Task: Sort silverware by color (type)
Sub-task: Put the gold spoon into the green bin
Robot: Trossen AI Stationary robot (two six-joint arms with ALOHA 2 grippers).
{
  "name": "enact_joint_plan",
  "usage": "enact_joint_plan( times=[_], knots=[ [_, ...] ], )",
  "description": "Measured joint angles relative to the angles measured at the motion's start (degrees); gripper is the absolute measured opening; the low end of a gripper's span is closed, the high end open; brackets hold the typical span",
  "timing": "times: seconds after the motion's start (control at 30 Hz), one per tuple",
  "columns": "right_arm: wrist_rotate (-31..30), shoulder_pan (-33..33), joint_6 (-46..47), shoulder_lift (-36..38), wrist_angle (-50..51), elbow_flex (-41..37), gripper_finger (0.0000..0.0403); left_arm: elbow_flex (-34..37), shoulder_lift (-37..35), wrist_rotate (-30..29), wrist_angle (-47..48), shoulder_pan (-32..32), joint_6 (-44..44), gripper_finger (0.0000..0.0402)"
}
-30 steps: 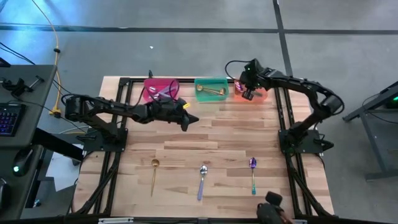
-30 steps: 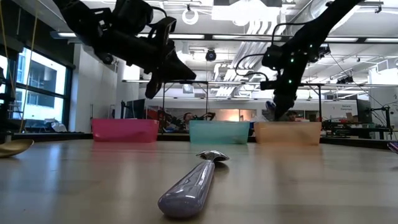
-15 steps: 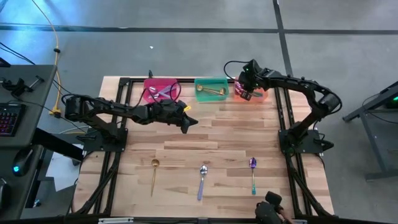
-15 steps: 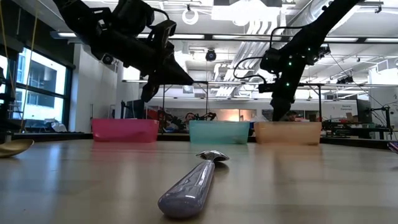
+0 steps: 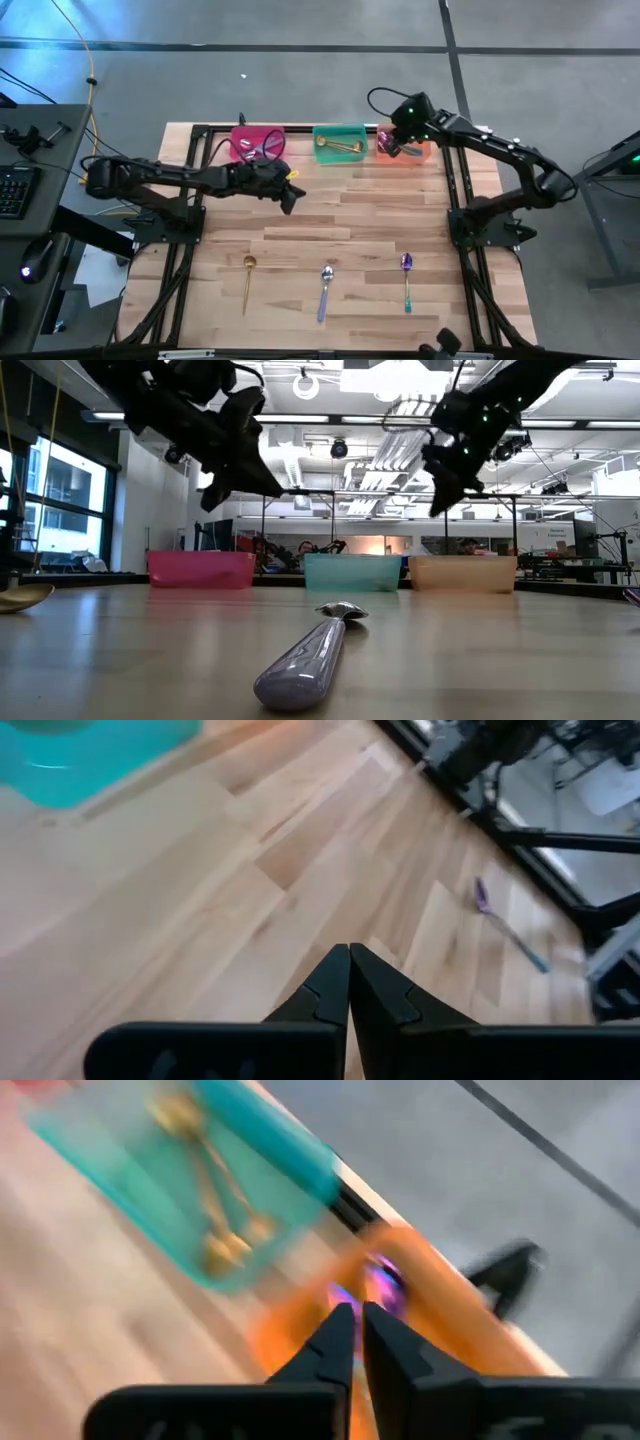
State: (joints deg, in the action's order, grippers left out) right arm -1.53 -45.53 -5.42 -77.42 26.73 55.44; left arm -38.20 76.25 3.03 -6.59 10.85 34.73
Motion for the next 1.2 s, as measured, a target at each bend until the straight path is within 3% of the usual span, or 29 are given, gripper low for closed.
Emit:
enact_joint_plan(
  times=[0.4, 0.67, 0.8, 1.0, 1.2],
  knots=[
    [4.0, 14.9, 14.7, -1.2, -16.8, 0.0, 0.0004, 0.0, -4.0, 2.5, 5.6, 1.5, -5.9, 0.0],
    [4.2, 22.4, 20.5, -8.0, -29.5, -0.1, 0.0, 0.0, -4.3, 1.6, 9.3, 0.2, -6.0, 0.0],
    [7.1, 25.7, 23.2, -12.9, -37.8, -0.1, 0.0, 0.0, -4.3, -0.3, 10.0, -1.6, -5.8, 0.0],
    [7.7, 28.4, 27.5, -18.7, -47.3, -0.1, 0.0, 0.0, -4.3, -2.3, 12.5, -5.2, -3.3, 0.0],
    [8.1, 28.4, 27.0, -19.6, -49.5, -0.1, 0.0, 0.0, -4.9, -3.7, 16.4, -9.4, 0.2, 0.0]
  ],
)
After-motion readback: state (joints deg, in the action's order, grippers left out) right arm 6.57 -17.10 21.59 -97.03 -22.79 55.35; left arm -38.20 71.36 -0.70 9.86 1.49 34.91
